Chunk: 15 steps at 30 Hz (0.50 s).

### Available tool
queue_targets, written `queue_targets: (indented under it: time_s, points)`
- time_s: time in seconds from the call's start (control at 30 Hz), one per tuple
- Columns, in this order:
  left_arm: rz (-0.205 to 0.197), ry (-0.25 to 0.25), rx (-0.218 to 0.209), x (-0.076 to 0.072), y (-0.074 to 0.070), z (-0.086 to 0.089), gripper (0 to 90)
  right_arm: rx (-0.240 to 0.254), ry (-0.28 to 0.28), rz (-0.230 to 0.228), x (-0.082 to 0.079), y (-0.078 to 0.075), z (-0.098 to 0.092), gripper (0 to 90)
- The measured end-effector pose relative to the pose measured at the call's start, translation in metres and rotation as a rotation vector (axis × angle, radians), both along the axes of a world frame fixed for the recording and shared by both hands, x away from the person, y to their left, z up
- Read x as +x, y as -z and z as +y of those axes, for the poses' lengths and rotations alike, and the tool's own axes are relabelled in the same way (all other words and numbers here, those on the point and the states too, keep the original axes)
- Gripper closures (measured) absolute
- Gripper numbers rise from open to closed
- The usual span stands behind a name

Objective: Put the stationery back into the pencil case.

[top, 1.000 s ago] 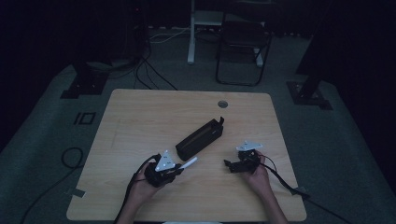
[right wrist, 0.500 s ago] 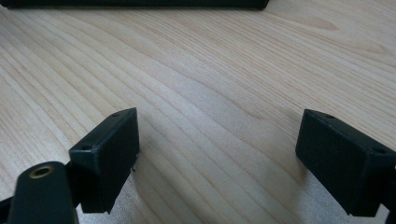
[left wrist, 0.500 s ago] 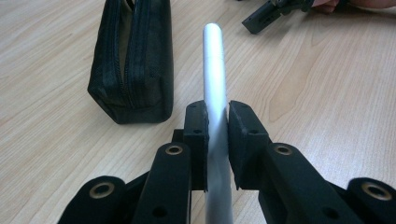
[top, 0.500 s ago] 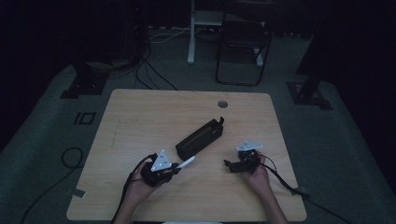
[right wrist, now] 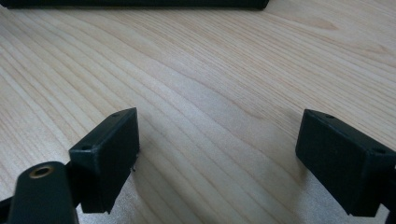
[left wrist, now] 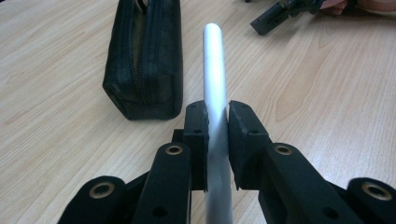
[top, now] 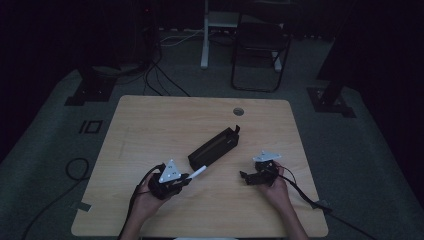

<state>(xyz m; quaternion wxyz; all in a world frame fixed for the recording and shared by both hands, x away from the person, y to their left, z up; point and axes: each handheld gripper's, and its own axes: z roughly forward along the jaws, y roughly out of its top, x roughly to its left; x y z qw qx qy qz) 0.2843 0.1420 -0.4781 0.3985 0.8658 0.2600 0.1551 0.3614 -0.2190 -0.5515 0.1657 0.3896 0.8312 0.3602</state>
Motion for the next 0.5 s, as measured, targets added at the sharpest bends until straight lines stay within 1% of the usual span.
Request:
queue_targets:
  time_s: [0.17, 0.5]
  points:
    - [-0.006, -0.005, -0.007, 0.0000, -0.0034, 0.0020, 78.9, 0.000, 0.000, 0.000, 0.0000, 0.0000, 0.0000, 13.0]
    - [-0.009, -0.019, -0.013, 0.0009, -0.0052, 0.0052, 78.9, 0.000, 0.000, 0.000, 0.0000, 0.0000, 0.0000, 13.0]
